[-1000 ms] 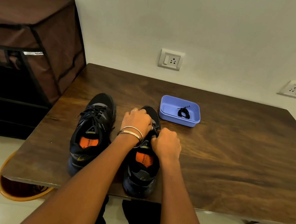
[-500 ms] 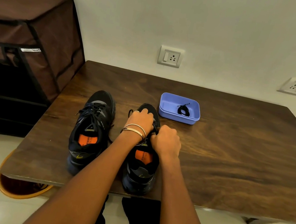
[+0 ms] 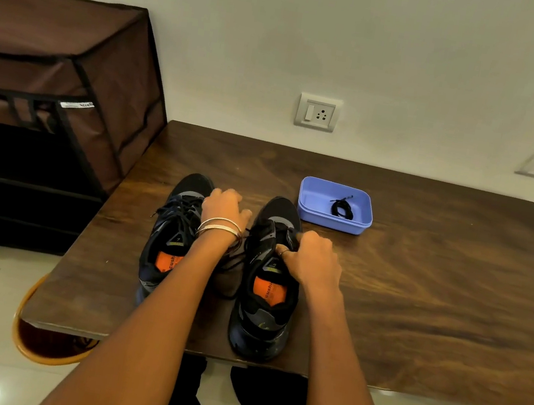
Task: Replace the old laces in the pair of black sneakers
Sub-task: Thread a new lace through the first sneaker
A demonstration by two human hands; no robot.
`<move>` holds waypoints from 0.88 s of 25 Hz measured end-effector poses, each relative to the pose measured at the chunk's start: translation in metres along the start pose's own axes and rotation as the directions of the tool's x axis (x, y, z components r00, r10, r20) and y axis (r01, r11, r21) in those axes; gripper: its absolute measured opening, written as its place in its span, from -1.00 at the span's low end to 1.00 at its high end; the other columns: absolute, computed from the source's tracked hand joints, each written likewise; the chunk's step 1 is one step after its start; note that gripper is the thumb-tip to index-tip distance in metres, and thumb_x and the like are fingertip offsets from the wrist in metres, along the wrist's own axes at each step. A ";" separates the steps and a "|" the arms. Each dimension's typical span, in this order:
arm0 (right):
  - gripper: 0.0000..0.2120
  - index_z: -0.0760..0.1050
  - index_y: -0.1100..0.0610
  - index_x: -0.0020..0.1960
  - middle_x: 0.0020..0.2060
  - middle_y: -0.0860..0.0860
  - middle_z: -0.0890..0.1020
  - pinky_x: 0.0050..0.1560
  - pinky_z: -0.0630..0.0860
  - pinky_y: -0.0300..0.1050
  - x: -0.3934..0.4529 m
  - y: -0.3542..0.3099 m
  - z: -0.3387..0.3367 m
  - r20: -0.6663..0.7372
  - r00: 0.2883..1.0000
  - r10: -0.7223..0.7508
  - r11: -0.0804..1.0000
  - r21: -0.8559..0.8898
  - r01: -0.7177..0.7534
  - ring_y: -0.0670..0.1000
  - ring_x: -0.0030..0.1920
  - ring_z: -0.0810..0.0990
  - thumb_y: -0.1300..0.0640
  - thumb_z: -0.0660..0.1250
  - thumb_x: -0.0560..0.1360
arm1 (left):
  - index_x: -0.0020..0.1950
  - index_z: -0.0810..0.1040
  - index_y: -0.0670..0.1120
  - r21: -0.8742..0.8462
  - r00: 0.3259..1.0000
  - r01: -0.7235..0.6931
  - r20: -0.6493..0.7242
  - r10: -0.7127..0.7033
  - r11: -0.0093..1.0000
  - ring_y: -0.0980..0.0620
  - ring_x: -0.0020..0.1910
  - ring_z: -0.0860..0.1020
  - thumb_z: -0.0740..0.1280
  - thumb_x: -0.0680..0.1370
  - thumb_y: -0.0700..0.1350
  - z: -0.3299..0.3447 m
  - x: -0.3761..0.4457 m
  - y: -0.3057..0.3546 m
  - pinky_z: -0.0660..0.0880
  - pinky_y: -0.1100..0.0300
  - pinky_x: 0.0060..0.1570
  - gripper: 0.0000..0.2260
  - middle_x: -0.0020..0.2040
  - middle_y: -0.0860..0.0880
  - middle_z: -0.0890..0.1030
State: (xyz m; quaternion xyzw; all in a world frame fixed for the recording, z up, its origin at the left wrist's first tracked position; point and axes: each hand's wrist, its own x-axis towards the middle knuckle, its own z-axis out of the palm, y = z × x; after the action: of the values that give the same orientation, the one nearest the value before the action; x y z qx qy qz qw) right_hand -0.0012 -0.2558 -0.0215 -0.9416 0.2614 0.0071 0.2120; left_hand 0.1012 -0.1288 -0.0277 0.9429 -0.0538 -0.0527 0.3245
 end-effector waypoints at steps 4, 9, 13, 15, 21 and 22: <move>-0.74 0.58 0.16 0.19 0.05 0.16 0.60 -0.10 0.44 -0.05 0.014 -0.002 -0.001 -0.139 0.968 -0.208 0.973 0.068 0.219 0.20 0.09 0.56 0.23 0.29 0.52 | 0.09 0.64 -0.11 -0.004 0.913 -0.122 0.391 0.114 0.993 -0.06 -0.02 0.60 0.49 0.42 0.00 -0.004 -0.018 0.025 0.55 0.05 0.09 -0.70 0.02 -0.08 0.65; -0.70 0.66 0.06 0.15 -0.04 0.16 0.65 -0.14 0.44 -0.08 0.030 0.005 0.011 -0.073 0.956 -0.285 0.948 0.123 0.292 0.18 -0.03 0.59 0.27 0.24 0.54 | 0.41 0.31 -0.11 0.250 0.869 -0.191 0.493 0.045 0.949 -0.22 0.21 0.47 0.52 0.36 0.08 0.010 -0.035 0.029 0.50 -0.06 0.16 -0.28 0.30 -0.16 0.34; -0.71 0.63 -0.05 0.21 0.06 0.15 0.52 -0.04 0.46 -0.05 0.035 0.003 0.017 -0.015 0.958 -0.287 0.956 0.056 0.287 0.16 0.06 0.52 0.15 0.32 0.52 | 0.41 0.28 -0.20 0.310 0.935 -0.196 0.346 0.082 0.930 -0.23 0.28 0.42 0.33 0.54 0.01 0.017 -0.045 0.027 0.42 -0.05 0.20 -0.47 0.32 -0.21 0.36; -0.68 0.60 -0.07 0.24 0.11 0.13 0.48 0.01 0.52 0.04 0.035 -0.002 0.018 0.004 0.967 -0.256 0.966 -0.033 0.256 0.17 0.11 0.51 0.14 0.33 0.52 | 0.35 0.37 -0.18 0.304 0.947 -0.205 0.301 0.110 0.930 -0.24 0.22 0.48 0.29 0.56 -0.01 0.018 -0.048 0.024 0.45 -0.04 0.14 -0.58 0.28 -0.22 0.42; -0.82 0.57 0.13 0.13 0.10 0.10 0.53 -0.11 0.43 0.00 0.029 -0.024 0.027 -0.139 0.984 -0.112 0.987 -0.134 0.094 0.17 0.10 0.54 0.22 0.25 0.58 | 0.15 0.52 -0.19 0.250 0.969 -0.173 0.218 0.119 0.953 -0.26 0.13 0.53 0.22 0.57 -0.05 0.018 -0.048 0.013 0.46 -0.02 0.04 -0.72 0.17 -0.22 0.53; -0.85 0.57 0.15 0.09 0.07 0.10 0.56 -0.15 0.41 -0.03 0.029 -0.024 0.029 -0.151 0.984 -0.099 0.990 -0.117 0.081 0.17 0.08 0.55 0.21 0.26 0.58 | 0.14 0.53 -0.19 0.246 0.971 -0.163 0.210 0.112 0.956 -0.26 0.12 0.53 0.22 0.56 -0.05 0.018 -0.048 0.012 0.47 -0.02 0.04 -0.72 0.16 -0.22 0.54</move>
State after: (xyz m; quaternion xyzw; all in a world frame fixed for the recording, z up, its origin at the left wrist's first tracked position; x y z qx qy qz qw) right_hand 0.0384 -0.2403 -0.0417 -0.9604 0.2336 -0.0621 0.1386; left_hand 0.0508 -0.1422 -0.0314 0.9617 -0.1573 -0.1138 0.1936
